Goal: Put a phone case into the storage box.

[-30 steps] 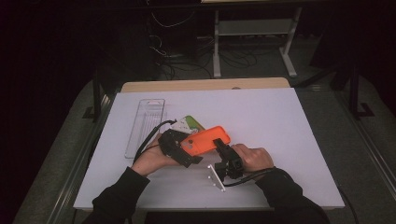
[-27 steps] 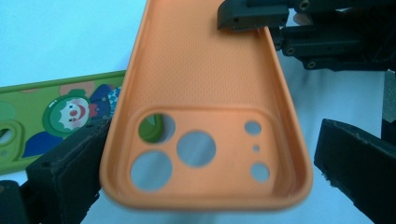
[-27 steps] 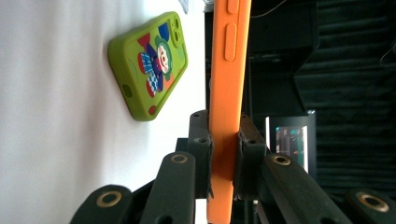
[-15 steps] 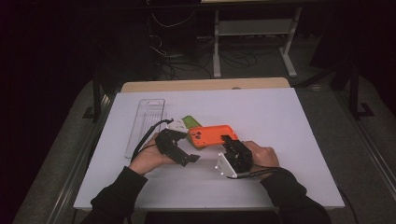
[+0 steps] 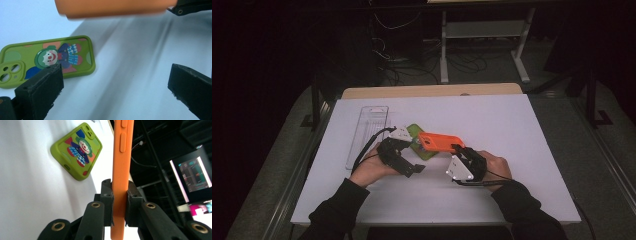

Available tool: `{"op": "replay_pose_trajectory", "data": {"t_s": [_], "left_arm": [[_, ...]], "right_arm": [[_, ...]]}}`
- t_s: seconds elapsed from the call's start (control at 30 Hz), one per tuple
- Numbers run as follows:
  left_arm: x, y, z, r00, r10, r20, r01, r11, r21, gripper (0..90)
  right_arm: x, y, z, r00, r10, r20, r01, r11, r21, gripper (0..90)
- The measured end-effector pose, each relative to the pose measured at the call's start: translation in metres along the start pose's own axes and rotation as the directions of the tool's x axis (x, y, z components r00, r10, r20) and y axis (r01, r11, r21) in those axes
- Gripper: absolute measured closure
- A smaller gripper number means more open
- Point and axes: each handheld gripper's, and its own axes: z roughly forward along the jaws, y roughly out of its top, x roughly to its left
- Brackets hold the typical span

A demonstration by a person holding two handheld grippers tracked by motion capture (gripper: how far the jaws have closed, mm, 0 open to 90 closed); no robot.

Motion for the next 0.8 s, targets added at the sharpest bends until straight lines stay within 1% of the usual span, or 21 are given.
{"op": "replay_pose_trajectory", "data": {"t_s": [0.03,0.07,0.1,0.13,0.17,0.2,0.23,0.27,0.3,0.33,0.37,0.4,0.43,0.5,0.53,0.57,0.6,0.63,0.67,0.73,0.8], "left_arm": [[0.000,0.000,0.000,1.0000,-0.001,-0.002,0.001,1.0000,0.002,0.0],[0.001,0.000,0.000,1.0000,0.006,-0.003,-0.006,1.0000,0.007,0.0],[0.000,0.000,0.000,1.0000,0.004,-0.002,-0.004,0.9999,0.011,0.0],[0.000,0.000,0.000,1.0000,0.001,-0.002,-0.001,0.9999,0.012,0.0],[0.001,0.000,0.000,1.0000,0.007,-0.003,-0.007,0.9999,0.013,0.0],[0.001,0.000,0.000,0.9999,0.011,-0.005,-0.011,0.9999,0.011,0.0],[0.000,0.000,0.000,1.0000,0.006,-0.007,-0.005,0.9999,0.012,0.0],[0.000,0.000,0.001,0.9999,-0.010,-0.006,0.010,0.9999,0.012,0.0],[0.000,0.000,0.000,1.0000,-0.003,-0.005,0.003,0.9998,0.018,0.0],[0.002,0.000,-0.001,0.9999,0.014,-0.005,-0.013,0.9995,0.029,0.0],[0.002,0.000,-0.001,0.9999,0.012,-0.007,-0.012,0.9996,0.027,0.0],[0.001,0.000,-0.001,0.9999,0.013,-0.010,-0.013,0.9996,0.027,0.0],[0.001,0.000,-0.001,1.0000,0.006,-0.008,-0.005,0.9998,0.018,0.0],[0.002,0.000,-0.001,0.9999,0.013,-0.009,-0.013,0.9996,0.025,0.0],[0.002,0.000,0.000,0.9999,0.011,-0.010,-0.010,0.9997,0.020,0.0],[0.002,0.000,0.000,0.9999,0.008,-0.012,-0.008,0.9998,0.018,0.0],[0.002,0.000,0.000,0.9999,0.008,-0.013,-0.008,0.9998,0.018,0.0],[0.001,0.000,0.001,0.9999,-0.001,-0.014,0.001,0.9999,0.015,0.0],[0.001,0.000,0.000,0.9999,0.001,-0.016,-0.001,0.9998,0.020,0.0],[0.000,0.000,0.001,0.9994,-0.027,-0.023,0.027,0.9996,-0.007,0.0],[0.002,0.000,-0.002,0.9997,0.002,-0.023,-0.001,0.9999,0.014,0.0]], "right_arm": [[0.000,0.000,0.000,0.9992,0.040,-0.002,-0.040,0.999,-0.010,78.4],[0.000,0.000,-0.001,0.9959,0.090,-0.012,-0.090,0.996,-0.006,78.4],[-0.001,0.000,-0.001,0.9920,0.123,-0.029,-0.123,0.992,-0.007,78.4],[-0.003,0.000,-0.001,0.9902,0.135,-0.036,-0.135,0.991,-0.004,78.4],[-0.004,0.000,-0.001,0.9875,0.151,-0.043,-0.152,0.988,-0.004,78.5],[-0.005,-0.001,-0.001,0.9826,0.177,-0.057,-0.177,0.984,-0.004,78.4],[-0.007,-0.001,-0.001,0.9783,0.196,-0.066,-0.197,0.980,-0.003,78.4],[-0.008,-0.001,-0.001,0.9746,0.210,-0.077,-0.211,0.977,-0.003,78.4],[-0.009,-0.002,-0.001,0.9695,0.230,-0.085,-0.231,0.973,-0.001,78.4],[-0.010,-0.002,-0.001,0.9663,0.239,-0.095,-0.240,0.971,-0.001,78.4],[-0.011,-0.003,0.000,0.9609,0.257,-0.104,-0.258,0.966,-0.002,78.4],[-0.012,-0.003,-0.001,0.9532,0.281,-0.112,-0.283,0.959,0.002,78.5],[-0.014,-0.003,-0.001,0.9484,0.292,-0.124,-0.294,0.956,0.003,78.4],[-0.015,-0.004,0.000,0.9338,0.329,-0.141,-0.331,0.944,0.011,78.4],[-0.016,-0.005,0.000,0.9262,0.344,-0.154,-0.347,0.938,0.011,78.5],[-0.016,-0.004,0.000,0.9076,0.385,-0.168,-0.388,0.922,0.015,78.4],[-0.017,-0.004,0.000,0.8930,0.413,-0.178,-0.416,0.909,0.024,78.4],[-0.018,-0.005,0.001,0.8891,0.417,-0.189,-0.421,0.907,0.021,78.4],[-0.018,-0.005,0.002,0.8781,0.434,-0.201,-0.438,0.899,0.030,78.4],[-0.019,-0.005,0.002,0.8632,0.454,-0.222,-0.456,0.889,0.045,78.4],[-0.021,-0.006,0.003,0.8459,0.479,-0.235,-0.481,0.875,0.051,78.4]]}}
